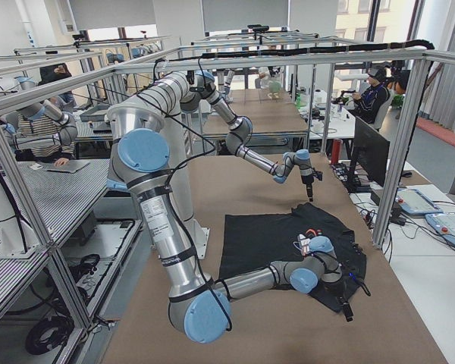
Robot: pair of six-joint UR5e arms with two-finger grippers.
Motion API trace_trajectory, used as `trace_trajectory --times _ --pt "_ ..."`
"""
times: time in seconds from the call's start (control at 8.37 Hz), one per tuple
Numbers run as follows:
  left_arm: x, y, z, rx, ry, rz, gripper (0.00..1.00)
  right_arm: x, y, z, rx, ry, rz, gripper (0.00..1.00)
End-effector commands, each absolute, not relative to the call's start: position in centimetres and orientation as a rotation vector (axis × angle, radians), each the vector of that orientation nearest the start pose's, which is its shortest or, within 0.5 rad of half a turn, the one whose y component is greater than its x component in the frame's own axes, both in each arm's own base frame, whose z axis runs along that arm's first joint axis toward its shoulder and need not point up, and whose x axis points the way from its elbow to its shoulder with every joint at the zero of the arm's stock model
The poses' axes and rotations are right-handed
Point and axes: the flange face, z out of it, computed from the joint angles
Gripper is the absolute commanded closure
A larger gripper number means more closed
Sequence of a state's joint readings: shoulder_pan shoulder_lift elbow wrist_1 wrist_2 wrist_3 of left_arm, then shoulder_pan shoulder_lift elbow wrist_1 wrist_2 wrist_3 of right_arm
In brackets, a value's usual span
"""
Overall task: Fold clothes
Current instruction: 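Grasp the sleeve nearest the left gripper and fold it inward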
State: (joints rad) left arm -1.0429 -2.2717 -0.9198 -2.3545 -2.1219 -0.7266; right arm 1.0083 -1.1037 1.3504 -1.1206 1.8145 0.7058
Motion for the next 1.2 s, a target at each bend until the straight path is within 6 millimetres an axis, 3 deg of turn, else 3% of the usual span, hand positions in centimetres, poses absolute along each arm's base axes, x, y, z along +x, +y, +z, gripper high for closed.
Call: trace_trajectory --times 0.0,0.72,0.84,1.08 --pt "34.8 -72.4 45.4 0.34 0.905 0.052 0.09 -28.8 -65.8 45.7 0.42 -0.6 0.05 0.06" --pt "35.9 -71.2 46.0 0.336 0.911 0.071 0.39 -29.1 -65.5 45.9 0.418 -0.601 0.044 0.06" --pt "35.9 -71.1 46.0 0.336 0.913 0.072 0.54 -29.1 -65.5 46.0 0.417 -0.601 0.044 0.06" --pt "35.7 -71.1 45.4 0.346 0.918 0.074 0.96 -29.0 -65.5 45.9 0.418 -0.601 0.044 0.06"
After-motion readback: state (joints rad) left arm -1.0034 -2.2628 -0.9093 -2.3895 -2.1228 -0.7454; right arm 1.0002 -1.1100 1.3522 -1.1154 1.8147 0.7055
